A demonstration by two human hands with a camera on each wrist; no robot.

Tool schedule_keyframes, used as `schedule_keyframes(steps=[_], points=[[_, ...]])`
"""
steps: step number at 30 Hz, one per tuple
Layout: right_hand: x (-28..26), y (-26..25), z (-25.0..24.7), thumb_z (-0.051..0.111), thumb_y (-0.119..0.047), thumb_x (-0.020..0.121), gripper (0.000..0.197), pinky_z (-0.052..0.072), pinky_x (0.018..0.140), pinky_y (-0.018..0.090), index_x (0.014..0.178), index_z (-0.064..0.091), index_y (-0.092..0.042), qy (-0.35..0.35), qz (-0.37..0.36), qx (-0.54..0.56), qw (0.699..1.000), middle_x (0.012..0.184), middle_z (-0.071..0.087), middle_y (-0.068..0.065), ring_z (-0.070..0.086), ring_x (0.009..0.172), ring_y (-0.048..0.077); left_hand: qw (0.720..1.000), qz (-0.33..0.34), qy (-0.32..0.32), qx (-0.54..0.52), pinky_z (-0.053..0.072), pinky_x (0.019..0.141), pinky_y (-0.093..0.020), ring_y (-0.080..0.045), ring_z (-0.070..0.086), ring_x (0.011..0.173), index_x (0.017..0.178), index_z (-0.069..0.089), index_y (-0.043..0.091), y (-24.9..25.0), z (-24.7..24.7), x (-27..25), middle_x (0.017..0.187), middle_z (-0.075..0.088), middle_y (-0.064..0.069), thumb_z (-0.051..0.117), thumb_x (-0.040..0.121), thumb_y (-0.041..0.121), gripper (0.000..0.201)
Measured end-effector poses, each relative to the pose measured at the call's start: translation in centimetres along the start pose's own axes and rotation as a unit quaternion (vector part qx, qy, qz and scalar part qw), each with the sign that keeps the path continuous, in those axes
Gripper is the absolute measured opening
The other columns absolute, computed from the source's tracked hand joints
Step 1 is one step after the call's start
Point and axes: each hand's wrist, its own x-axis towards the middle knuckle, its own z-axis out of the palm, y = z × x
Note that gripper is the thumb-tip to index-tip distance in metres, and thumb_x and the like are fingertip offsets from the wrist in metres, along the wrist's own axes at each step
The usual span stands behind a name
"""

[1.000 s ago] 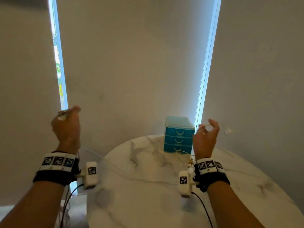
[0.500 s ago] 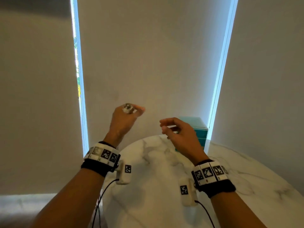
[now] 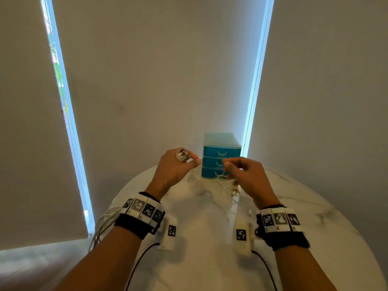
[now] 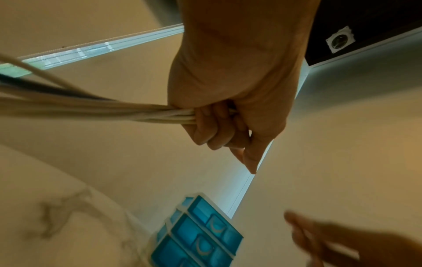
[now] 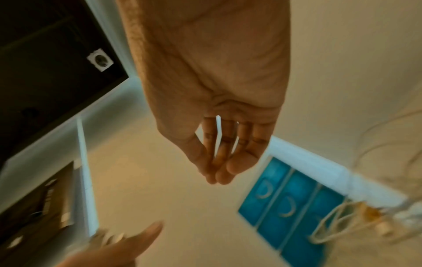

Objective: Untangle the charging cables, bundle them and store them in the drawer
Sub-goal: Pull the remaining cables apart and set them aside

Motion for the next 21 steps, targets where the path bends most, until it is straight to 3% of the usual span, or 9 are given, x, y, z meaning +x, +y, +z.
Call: schedule_keyframes(steps=[3, 6, 8, 11, 13, 15, 17, 18, 21], points=[[-0.5, 3.5, -3.5, 0.073, -0.028, 0.102, 0.011, 0.054, 0.059, 0.02, 0.102, 0.08, -0.02, 0.008, 0.07, -0.038, 0.997, 0.09, 0.082, -0.002, 0.077, 0.08, 0.023, 0.997, -0.037, -0.009, -0.063, 0.055, 0.078, -0.025, 0.0, 0.072, 0.081, 0.088, 0.084, 0.024, -0.6, 2.8, 0.1, 0.089, 0.081, 0.012, 0.088, 0.086, 0.03, 0.008], [-0.7, 5.7, -5.0, 0.078, -0.029, 0.097, 0.008, 0.057, 0.067, 0.026, 0.102, 0.082, -0.023, -0.008, 0.104, -0.081, 0.991, 0.096, 0.082, -0.004, 0.077, 0.084, 0.016, 0.993, -0.055, -0.032, -0.099, 0.058, 0.086, -0.028, -0.005, 0.075, 0.089, 0.086, 0.084, 0.023, -1.0, 6.6, 0.1, 0.09, 0.082, 0.012, 0.088, 0.086, 0.027, 0.006], [-0.7, 6.7, -5.2, 0.086, -0.033, 0.09, 0.015, 0.055, 0.072, 0.023, 0.102, 0.083, -0.025, -0.039, 0.105, -0.114, 0.987, 0.1, 0.079, -0.009, 0.074, 0.09, 0.011, 0.988, -0.07, -0.055, -0.127, 0.058, 0.088, -0.027, -0.005, 0.076, 0.092, 0.087, 0.084, 0.022, -1.3, 9.2, 0.0, 0.091, 0.082, 0.011, 0.087, 0.087, 0.023, 0.003], [-0.8, 7.6, -4.5, 0.093, -0.033, 0.082, 0.033, 0.041, 0.07, 0.015, 0.113, 0.081, -0.028, -0.142, 0.131, -0.212, 0.958, 0.108, 0.071, -0.017, 0.063, 0.096, 0.0, 0.982, -0.082, -0.108, -0.132, 0.056, 0.08, -0.02, -0.005, 0.074, 0.095, 0.102, 0.081, 0.023, -2.0, 11.9, -0.2, 0.096, 0.08, 0.012, 0.083, 0.092, 0.022, 0.011], [-0.7, 8.4, -4.3, 0.091, -0.025, 0.084, 0.033, 0.041, 0.069, 0.015, 0.115, 0.081, -0.03, -0.16, 0.146, -0.255, 0.942, 0.109, 0.071, -0.015, 0.061, 0.093, 0.0, 0.978, -0.089, -0.133, -0.132, 0.051, 0.075, -0.016, -0.004, 0.072, 0.098, 0.114, 0.077, 0.024, -2.5, 12.6, -0.1, 0.103, 0.079, 0.014, 0.08, 0.095, 0.021, 0.019], [-0.6, 9.0, -4.3, 0.086, -0.014, 0.088, 0.024, 0.051, 0.071, 0.016, 0.107, 0.082, -0.028, -0.134, 0.138, -0.24, 0.952, 0.1, 0.074, -0.012, 0.067, 0.089, 0.003, 0.978, -0.096, -0.134, -0.131, 0.049, 0.068, -0.013, -0.002, 0.07, 0.089, 0.115, 0.076, 0.026, -2.9, 12.6, 0.2, 0.099, 0.077, 0.015, 0.078, 0.097, 0.024, 0.019], [-0.5, 9.1, -4.3, 0.085, -0.008, 0.088, 0.02, 0.061, 0.085, 0.023, 0.097, 0.083, -0.026, -0.077, 0.104, -0.156, 0.979, 0.092, 0.08, -0.008, 0.075, 0.09, 0.009, 0.979, -0.123, -0.129, -0.102, 0.042, 0.051, -0.014, -0.003, 0.06, 0.065, 0.109, 0.075, 0.026, -3.4, 12.2, 0.2, 0.078, 0.07, 0.013, 0.076, 0.099, 0.033, 0.013], [-0.5, 9.0, -4.3, 0.086, -0.008, 0.088, 0.019, 0.061, 0.089, 0.024, 0.096, 0.083, -0.026, -0.037, 0.072, -0.106, 0.991, 0.09, 0.082, -0.007, 0.077, 0.09, 0.008, 0.976, -0.14, -0.135, -0.096, 0.037, 0.046, -0.017, -0.004, 0.05, 0.055, 0.105, 0.075, 0.025, -3.8, 12.2, 0.1, 0.067, 0.062, 0.01, 0.075, 0.099, 0.041, 0.017], [-0.6, 7.9, -4.2, 0.087, -0.015, 0.089, 0.016, 0.059, 0.082, 0.013, 0.103, 0.083, -0.022, 0.052, -0.009, 0.0, 0.999, 0.096, 0.083, -0.01, 0.077, 0.091, 0.004, 0.97, -0.148, -0.156, -0.114, 0.031, 0.043, -0.021, -0.006, 0.038, 0.05, 0.102, 0.082, 0.024, -4.3, 12.2, -0.3, 0.058, 0.047, 0.007, 0.063, 0.097, 0.068, 0.048]])
